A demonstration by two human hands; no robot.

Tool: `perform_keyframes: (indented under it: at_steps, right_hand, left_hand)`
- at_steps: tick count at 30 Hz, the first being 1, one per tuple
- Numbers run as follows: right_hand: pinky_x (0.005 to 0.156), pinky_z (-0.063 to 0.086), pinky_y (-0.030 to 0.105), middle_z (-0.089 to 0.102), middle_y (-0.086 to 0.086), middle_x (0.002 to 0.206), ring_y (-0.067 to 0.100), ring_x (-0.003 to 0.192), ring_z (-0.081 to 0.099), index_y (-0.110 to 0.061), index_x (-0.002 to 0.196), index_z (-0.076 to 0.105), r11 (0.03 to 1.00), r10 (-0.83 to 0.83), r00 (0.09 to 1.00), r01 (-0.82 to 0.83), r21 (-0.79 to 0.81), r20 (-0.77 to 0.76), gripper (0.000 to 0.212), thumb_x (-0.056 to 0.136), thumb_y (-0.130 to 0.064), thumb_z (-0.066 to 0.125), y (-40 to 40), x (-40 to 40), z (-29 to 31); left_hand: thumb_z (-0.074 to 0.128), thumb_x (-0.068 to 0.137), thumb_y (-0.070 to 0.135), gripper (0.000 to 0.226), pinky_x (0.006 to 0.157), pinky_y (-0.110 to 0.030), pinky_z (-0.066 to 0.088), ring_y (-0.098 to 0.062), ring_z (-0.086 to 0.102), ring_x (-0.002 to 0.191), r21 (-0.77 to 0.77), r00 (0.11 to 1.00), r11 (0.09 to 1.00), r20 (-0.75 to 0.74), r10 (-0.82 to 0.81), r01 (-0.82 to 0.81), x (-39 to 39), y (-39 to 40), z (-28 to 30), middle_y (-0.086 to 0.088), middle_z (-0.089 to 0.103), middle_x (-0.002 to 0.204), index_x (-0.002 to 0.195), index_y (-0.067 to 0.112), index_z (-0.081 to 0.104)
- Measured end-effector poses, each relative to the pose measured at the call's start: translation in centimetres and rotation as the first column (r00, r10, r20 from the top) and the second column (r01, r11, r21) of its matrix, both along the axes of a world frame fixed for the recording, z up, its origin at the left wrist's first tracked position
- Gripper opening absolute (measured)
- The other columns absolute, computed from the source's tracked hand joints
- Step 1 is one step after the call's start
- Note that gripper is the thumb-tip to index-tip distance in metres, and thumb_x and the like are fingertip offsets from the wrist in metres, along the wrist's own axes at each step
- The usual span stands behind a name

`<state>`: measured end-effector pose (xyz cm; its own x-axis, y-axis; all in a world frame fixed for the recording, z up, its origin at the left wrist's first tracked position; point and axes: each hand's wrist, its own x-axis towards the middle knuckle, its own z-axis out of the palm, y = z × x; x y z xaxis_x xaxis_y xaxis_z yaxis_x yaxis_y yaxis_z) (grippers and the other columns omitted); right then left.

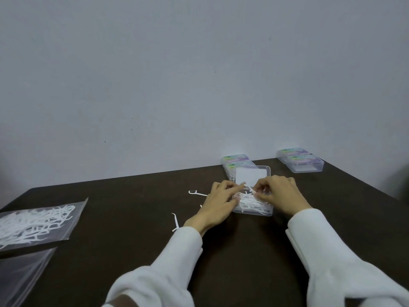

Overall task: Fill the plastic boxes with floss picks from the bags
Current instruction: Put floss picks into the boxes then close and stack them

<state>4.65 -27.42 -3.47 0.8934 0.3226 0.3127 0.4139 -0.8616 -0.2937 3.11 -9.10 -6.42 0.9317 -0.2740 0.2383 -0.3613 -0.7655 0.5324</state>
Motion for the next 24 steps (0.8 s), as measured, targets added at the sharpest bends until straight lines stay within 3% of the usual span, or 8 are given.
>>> perform_keyframes:
  at_steps: [4, 8, 10, 15, 20, 24]
  right_hand:
    - [0.091, 0.028, 0.030, 0.058, -0.011, 0.086, 0.009, 0.085, 0.055, -0.027, 0.100, 0.064, 0.997, 0.035, 0.999, -0.038, 0.066, 0.036, 0.011, 0.089, -0.027, 0.059, 0.2, 0.0, 0.0]
    - [0.081, 0.046, 0.022, 0.066, -0.001, 0.091, 0.008, 0.079, 0.059, -0.016, 0.100, 0.069, 0.964, 0.105, 0.992, -0.120, 0.239, 0.076, 0.014, 0.086, -0.018, 0.064, 0.3, 0.1, 0.3]
    - [0.077, 0.046, 0.020, 0.067, 0.001, 0.094, 0.008, 0.080, 0.059, -0.015, 0.099, 0.069, 0.970, 0.125, 0.991, -0.134, 0.205, 0.056, 0.014, 0.086, -0.016, 0.064, 0.4, 0.2, 0.3]
    - [0.086, 0.050, 0.028, 0.067, -0.003, 0.101, 0.010, 0.089, 0.062, -0.022, 0.102, 0.070, 0.988, 0.123, 0.990, -0.117, 0.103, -0.063, 0.018, 0.086, -0.016, 0.063, 0.5, 0.3, -0.3]
    - [0.068, 0.039, 0.018, 0.065, -0.007, 0.095, 0.007, 0.084, 0.059, -0.027, 0.093, 0.069, 0.994, 0.058, 0.997, -0.052, 0.100, -0.056, 0.012, 0.084, -0.019, 0.067, -0.5, 0.2, 0.1]
    - [0.058, 0.034, 0.011, 0.063, -0.007, 0.089, 0.007, 0.079, 0.056, -0.028, 0.090, 0.070, 0.998, 0.016, 0.998, -0.012, 0.063, -0.056, 0.014, 0.085, -0.017, 0.064, -0.4, 0.1, 0.0]
  left_hand:
    - [0.049, 0.096, 0.021, 0.045, 0.108, -0.029, 0.028, -0.010, 0.031, 0.127, -0.174, 0.999, 0.985, -0.053, 0.001, -0.011, -0.2, 0.4, 0.0, 0.003, 0.043, 0.139, 0.140, 0.026, 0.038]
    - [0.050, 0.096, 0.018, 0.031, 0.098, -0.023, 0.030, -0.006, 0.039, 0.120, -0.282, 0.997, 0.959, -0.082, -0.001, -0.022, -0.3, 0.5, 0.0, 0.005, 0.049, 0.133, 0.125, 0.027, 0.048]
    - [0.051, 0.095, 0.014, 0.033, 0.098, -0.023, 0.034, -0.007, 0.042, 0.119, -0.308, 0.996, 0.951, -0.086, 0.002, -0.029, -0.3, 0.5, 0.0, 0.005, 0.050, 0.132, 0.127, 0.025, 0.048]
    - [0.060, 0.089, 0.009, 0.041, 0.090, -0.015, 0.034, -0.010, 0.048, 0.114, -0.394, 0.997, 0.917, -0.078, 0.029, -0.057, -0.2, 0.0, -0.3, 0.001, 0.053, 0.127, 0.128, 0.016, 0.049]
    - [0.067, 0.083, 0.006, 0.044, 0.076, -0.007, 0.041, -0.010, 0.052, 0.103, -0.470, 0.992, 0.875, -0.098, 0.082, -0.119, 0.0, -0.8, -0.2, 0.000, 0.052, 0.118, 0.124, 0.013, 0.052]
    - [0.066, 0.084, 0.006, 0.030, 0.073, -0.004, 0.042, -0.008, 0.053, 0.099, -0.494, 0.992, 0.862, -0.103, 0.077, -0.118, 0.0, -0.7, -0.3, -0.002, 0.055, 0.120, 0.111, 0.014, 0.056]
